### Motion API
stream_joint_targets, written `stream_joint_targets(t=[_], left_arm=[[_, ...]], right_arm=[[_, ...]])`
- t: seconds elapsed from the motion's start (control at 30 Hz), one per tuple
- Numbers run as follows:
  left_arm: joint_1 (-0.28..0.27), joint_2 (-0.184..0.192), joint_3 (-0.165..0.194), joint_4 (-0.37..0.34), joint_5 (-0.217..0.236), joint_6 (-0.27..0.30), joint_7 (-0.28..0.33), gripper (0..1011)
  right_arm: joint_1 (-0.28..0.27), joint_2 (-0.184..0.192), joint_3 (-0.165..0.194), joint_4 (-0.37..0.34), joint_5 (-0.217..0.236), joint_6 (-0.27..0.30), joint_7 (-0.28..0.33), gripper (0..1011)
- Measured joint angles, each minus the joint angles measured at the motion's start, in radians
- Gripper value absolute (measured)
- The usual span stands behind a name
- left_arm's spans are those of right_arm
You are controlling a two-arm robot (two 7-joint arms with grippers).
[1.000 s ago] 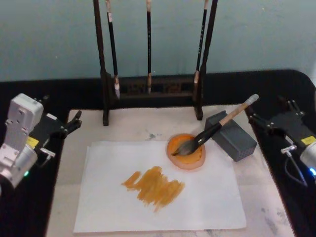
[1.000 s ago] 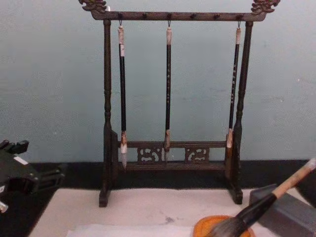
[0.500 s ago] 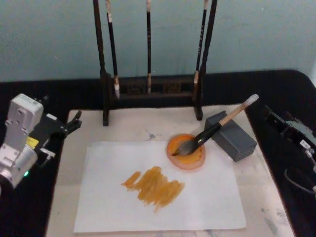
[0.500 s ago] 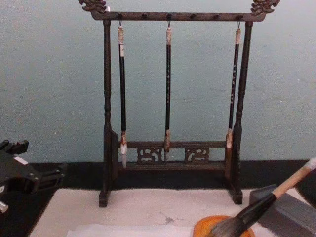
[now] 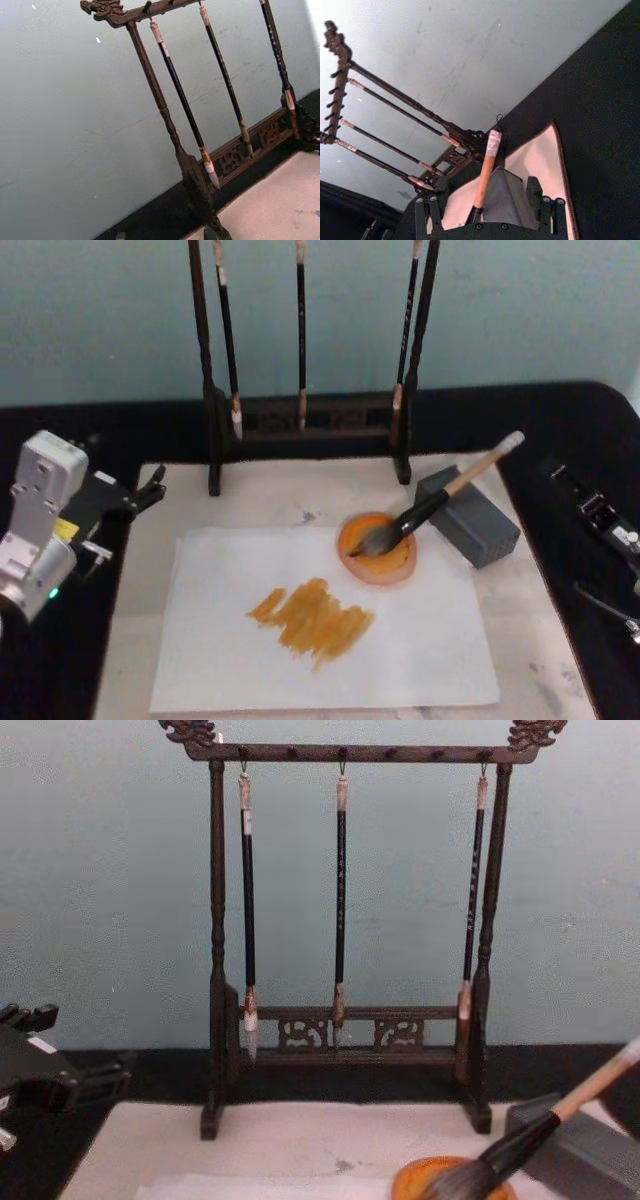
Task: Pick up the brush from the inkstone, write on the paper, then place the brush back to its original position.
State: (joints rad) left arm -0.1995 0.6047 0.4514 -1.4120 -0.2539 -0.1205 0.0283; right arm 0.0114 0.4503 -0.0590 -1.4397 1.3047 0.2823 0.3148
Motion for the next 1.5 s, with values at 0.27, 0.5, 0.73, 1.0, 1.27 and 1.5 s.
stream_joint_targets(t=[0.27,0.5,0.73,1.0,1.27,1.5], left_arm=[[0.000,0.000,0.000,0.000,0.000,0.000,0.000,1010],[0.000,0.000,0.000,0.000,0.000,0.000,0.000,1010],[0.000,0.000,0.000,0.000,0.000,0.000,0.000,1010],[0.000,0.000,0.000,0.000,0.000,0.000,0.000,1010],[0.000,0.000,0.000,0.000,0.000,0.000,0.000,1010],[0.000,0.000,0.000,0.000,0.000,0.000,0.000,1010]], right_arm=[[0.126,-0.011,-0.065,0.144,0.009,0.006,0.054,1000],[0.223,-0.041,-0.117,0.255,0.006,-0.006,0.076,1000],[0.276,-0.068,-0.148,0.327,0.015,-0.022,0.089,1000],[0.318,-0.085,-0.167,0.392,0.036,-0.037,0.098,1000],[0.331,-0.084,-0.179,0.406,0.038,-0.044,0.103,1000],[0.330,-0.085,-0.177,0.405,0.038,-0.043,0.102,1000]])
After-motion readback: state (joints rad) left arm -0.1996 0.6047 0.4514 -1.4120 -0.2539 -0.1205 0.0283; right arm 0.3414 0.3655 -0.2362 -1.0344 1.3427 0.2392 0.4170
